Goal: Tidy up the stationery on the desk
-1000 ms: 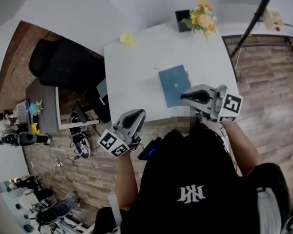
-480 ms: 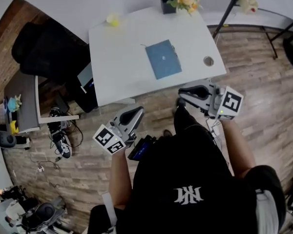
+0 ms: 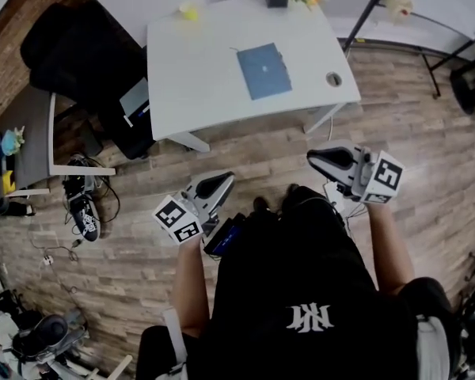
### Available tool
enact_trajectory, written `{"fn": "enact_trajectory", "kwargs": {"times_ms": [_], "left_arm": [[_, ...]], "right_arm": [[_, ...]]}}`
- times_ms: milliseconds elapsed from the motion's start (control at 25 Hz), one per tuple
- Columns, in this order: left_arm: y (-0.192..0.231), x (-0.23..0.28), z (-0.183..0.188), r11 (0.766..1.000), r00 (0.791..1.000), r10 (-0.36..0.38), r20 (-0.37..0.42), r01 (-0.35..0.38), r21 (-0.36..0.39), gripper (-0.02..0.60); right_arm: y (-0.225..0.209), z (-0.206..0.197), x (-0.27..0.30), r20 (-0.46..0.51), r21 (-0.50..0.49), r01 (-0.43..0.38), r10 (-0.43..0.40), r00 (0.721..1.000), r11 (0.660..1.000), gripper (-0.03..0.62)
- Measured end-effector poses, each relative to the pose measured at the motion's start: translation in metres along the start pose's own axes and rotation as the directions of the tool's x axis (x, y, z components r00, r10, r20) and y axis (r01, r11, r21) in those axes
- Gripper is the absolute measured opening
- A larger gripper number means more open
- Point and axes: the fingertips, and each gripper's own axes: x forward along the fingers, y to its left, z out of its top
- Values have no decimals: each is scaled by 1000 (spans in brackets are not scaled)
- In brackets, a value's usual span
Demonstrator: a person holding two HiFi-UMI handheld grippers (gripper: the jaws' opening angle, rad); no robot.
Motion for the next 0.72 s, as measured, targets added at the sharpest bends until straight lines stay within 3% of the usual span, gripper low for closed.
{"fn": "enact_trajectory", "kwargs": {"times_ms": [360,520,720], "left_arm": [[-23,19,11,999,999,42,-2,-42,29,3],[-42,42,11,998,999,45,-25,-44,52,3],[-57,56,10,997,998,69,-14,-68,44,3]], "right_arm": [[18,23,2,34,-44,-110,112,993,993,44],[29,21,-27,110,19,-130,127,986,991,44],[28,1,-39,58,33,-139,137,989,990,44]]}}
